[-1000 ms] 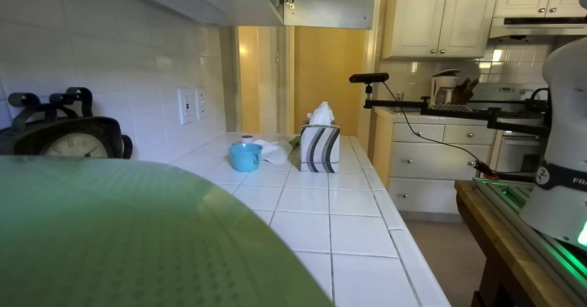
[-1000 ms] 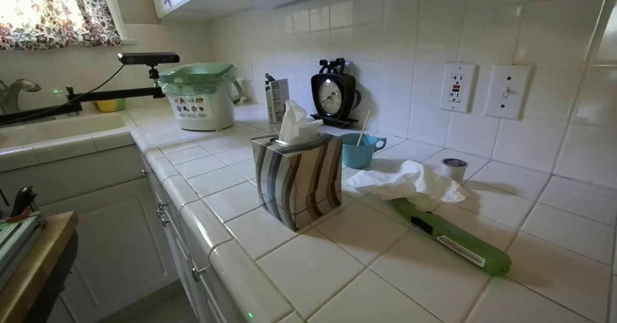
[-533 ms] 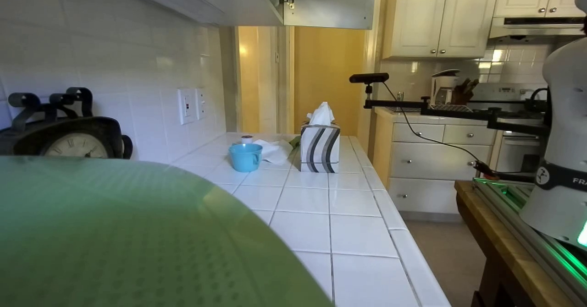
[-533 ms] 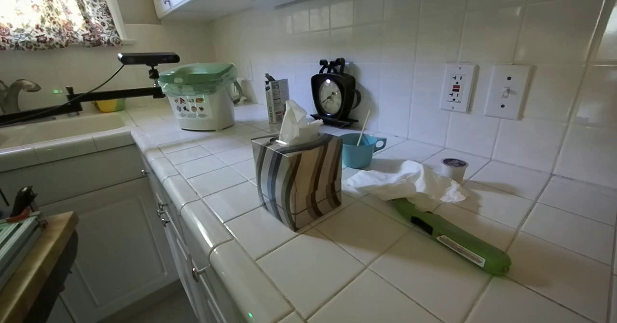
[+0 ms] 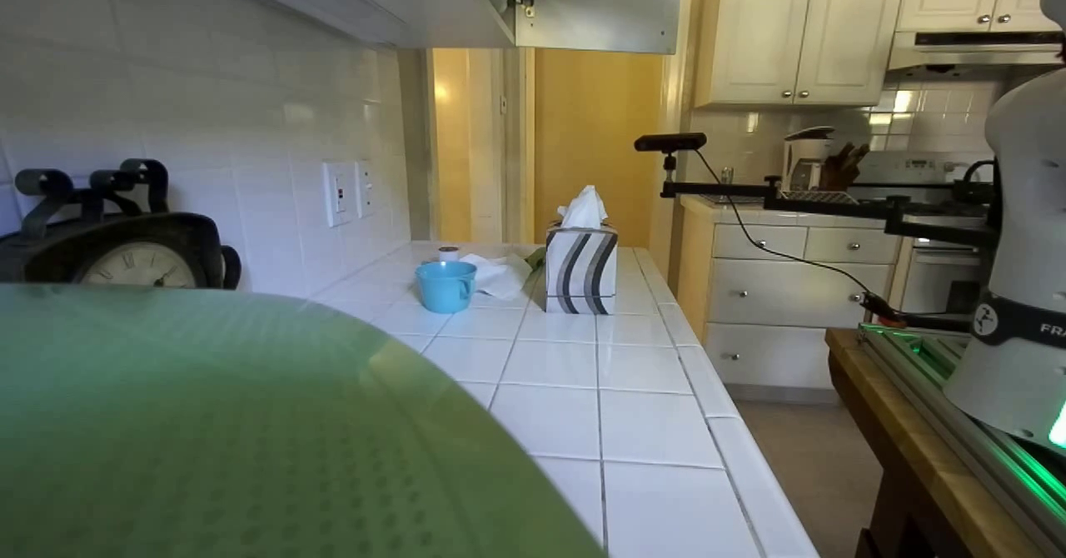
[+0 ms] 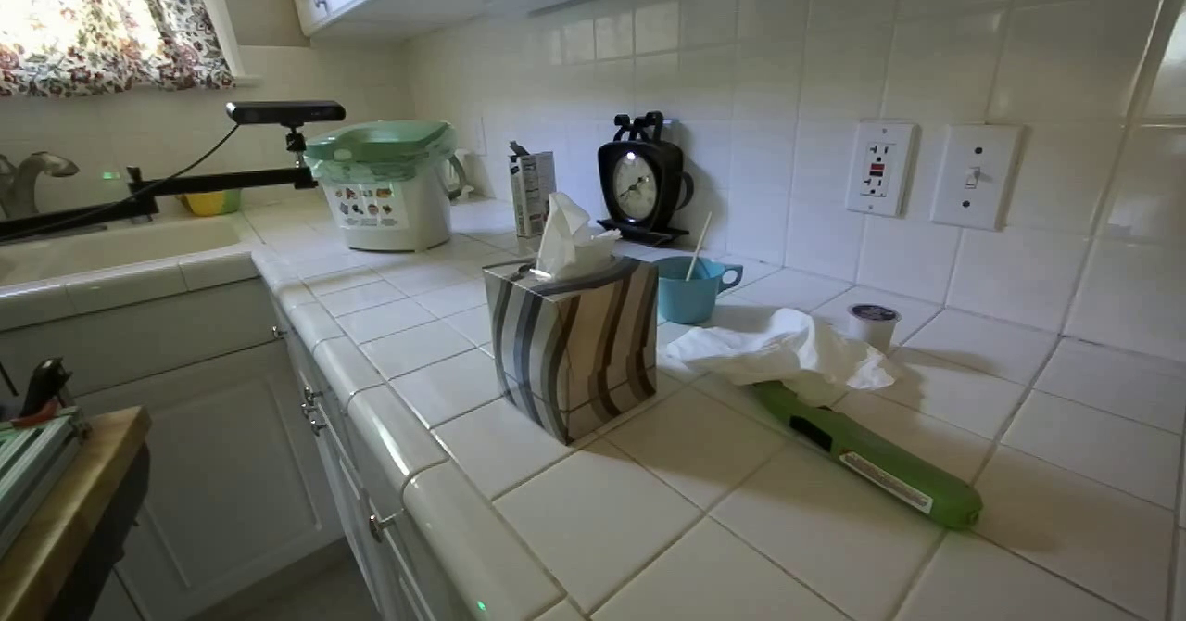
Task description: Open the left door of the top cabinet then pick up the blush and put it in the cabinet
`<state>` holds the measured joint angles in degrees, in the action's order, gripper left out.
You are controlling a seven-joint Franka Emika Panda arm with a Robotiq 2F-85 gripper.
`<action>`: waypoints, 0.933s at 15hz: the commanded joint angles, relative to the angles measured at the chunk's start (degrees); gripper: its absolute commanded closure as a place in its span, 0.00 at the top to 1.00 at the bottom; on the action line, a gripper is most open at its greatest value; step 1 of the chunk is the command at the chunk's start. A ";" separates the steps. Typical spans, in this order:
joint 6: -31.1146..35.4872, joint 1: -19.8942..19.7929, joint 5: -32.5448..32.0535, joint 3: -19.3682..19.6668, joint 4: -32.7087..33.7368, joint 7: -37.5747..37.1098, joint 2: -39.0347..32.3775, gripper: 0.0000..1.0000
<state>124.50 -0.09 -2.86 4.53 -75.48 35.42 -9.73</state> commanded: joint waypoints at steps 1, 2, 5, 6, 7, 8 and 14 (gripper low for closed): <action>0.19 -0.55 1.78 -0.30 2.41 2.79 -1.63 0.95; 0.17 -0.54 1.64 -0.28 2.44 2.77 -1.70 1.00; 0.53 -0.53 1.35 -0.22 2.40 2.73 -1.66 1.00; 0.27 -0.48 1.05 -0.17 2.39 2.51 -1.49 1.00; 0.07 -0.39 0.67 -0.10 2.39 2.14 -1.34 1.00; -0.04 -0.24 0.04 0.03 2.17 1.46 -0.92 1.00; -4.30 1.03 -5.79 0.55 -1.72 -3.77 5.06 1.00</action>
<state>123.15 -0.02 -5.23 4.88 -74.86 34.50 -7.91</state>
